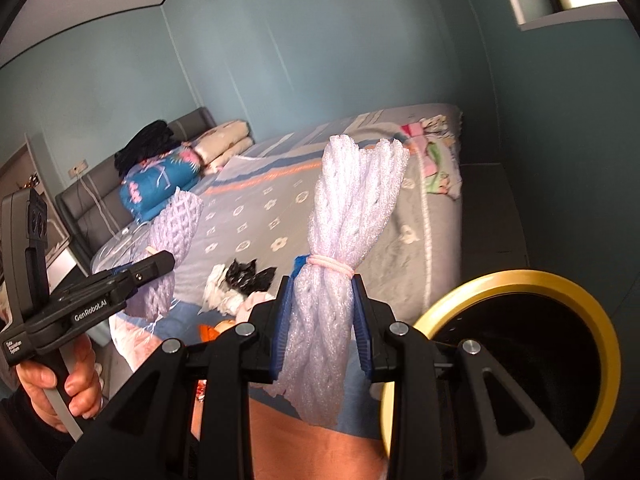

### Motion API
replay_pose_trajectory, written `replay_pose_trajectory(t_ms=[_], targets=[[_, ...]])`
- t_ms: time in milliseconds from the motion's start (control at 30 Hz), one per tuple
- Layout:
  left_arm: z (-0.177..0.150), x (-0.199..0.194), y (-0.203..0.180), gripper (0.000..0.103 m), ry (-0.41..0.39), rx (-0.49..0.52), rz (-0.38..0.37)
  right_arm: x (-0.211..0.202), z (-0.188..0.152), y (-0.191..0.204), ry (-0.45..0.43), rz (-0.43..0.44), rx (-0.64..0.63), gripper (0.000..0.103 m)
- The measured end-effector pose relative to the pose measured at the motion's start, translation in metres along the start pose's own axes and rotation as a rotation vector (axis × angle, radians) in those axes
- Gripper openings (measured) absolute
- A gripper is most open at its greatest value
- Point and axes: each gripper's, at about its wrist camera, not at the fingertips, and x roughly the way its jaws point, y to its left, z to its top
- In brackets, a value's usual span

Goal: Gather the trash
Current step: 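Carry both lavender mesh bundles to the bin and open both tools to drop them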

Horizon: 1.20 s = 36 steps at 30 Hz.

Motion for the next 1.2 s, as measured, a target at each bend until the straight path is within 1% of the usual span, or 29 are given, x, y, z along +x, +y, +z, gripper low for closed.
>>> replay_pose_trajectory(t_ms=[367,500,700,1000,1200], targets=[[0.0,0.023,-0.048,0.026,0.033,0.058,-0.079,-0.02,0.002,-0.046,-0.031,-0.07,0.068,0.028],[-0.001,0.035,-0.063,0.026,0.058,0.065,-0.112,-0.024,0.003,-0.063,-0.037,-0.096,0.087,0.028],[-0.007,0.055,-0.088,0.026,0.1,0.098,-0.159,-0.026,0.001,-0.087,-0.036,-0.135,0.118,0.028],[-0.016,0.08,-0.12,0.026,0.144,0.149,-0.207,-0.027,-0.006,-0.12,-0.027,-0.192,0.168,0.028],[-0.024,0.096,-0.142,0.026,0.183,0.149,-0.265,-0.026,-0.008,-0.141,-0.024,-0.215,0.2,0.028]])
